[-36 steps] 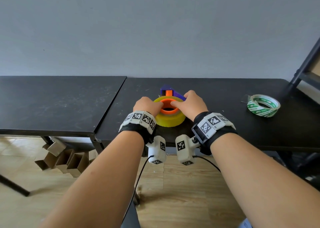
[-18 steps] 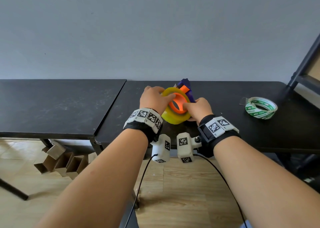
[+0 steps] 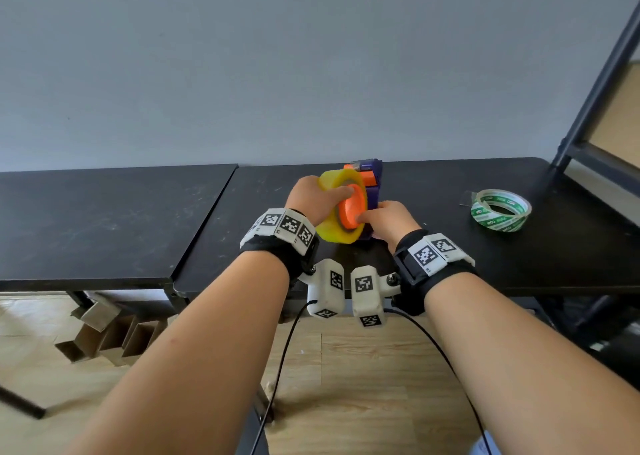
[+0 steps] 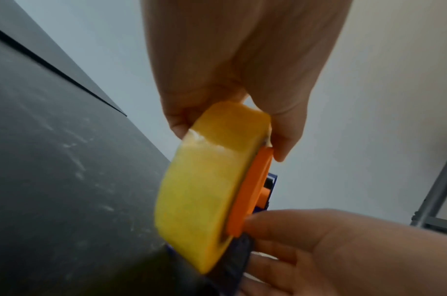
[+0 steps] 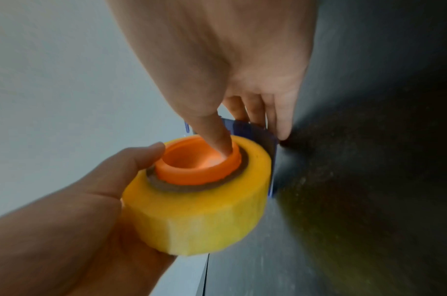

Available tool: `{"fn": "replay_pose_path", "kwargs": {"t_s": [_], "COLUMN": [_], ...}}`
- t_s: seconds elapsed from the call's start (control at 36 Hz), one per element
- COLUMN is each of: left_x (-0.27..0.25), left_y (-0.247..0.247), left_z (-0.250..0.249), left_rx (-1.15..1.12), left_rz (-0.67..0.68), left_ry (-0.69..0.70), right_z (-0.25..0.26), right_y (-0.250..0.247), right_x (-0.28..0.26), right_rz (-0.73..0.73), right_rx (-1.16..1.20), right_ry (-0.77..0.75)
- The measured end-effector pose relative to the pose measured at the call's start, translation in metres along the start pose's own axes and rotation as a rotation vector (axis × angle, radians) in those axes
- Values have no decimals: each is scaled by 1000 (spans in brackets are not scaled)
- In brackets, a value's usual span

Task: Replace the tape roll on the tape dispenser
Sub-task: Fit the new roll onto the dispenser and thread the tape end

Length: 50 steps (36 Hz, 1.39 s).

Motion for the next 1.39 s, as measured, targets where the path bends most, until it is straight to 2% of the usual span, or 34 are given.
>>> {"fn": "replay_pose_path", "kwargs": {"t_s": [0.11, 0.25, 0.42, 0.58, 0.81, 1.06, 1.19, 1.39], "left_x": [-4, -8, -15, -27, -32, -23, -18, -19], "left_y": [-2, -5, 1, 3, -4, -5, -4, 0], "left_z": [-7, -10, -4, -1, 2, 2, -2, -15], "left_rx": [93, 120, 168, 204, 149, 184, 277, 549], "left_rz": [62, 83, 33, -35, 35, 30, 29, -52], "left_ry": [38, 56, 61, 114, 117, 106, 84, 193], "right_z": [0, 4, 13, 23, 29, 35, 37, 40], "right_y": [-7, -23, -38, -39, -36, -33, -35, -36], "right_x": [3, -1, -5, -3, -6, 0, 4, 2], "right_rz": [-54, -245, -397, -428, -509, -496, -468, -465], "right_rx": [-61, -105, -134, -272, -322, -396, -383, -379], "right_ry": [-18, -105, -202, -280, -316, -317, -319, -314]}}
Point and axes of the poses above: each hand's wrist, its own x-axis towards the middle knuckle, its own y-axis out of the palm, z = x × y, the point moved 2 cm from there along x, towards the middle knuckle, and after that the axes turned 13 degrees about -x, right-handed, at the moved point
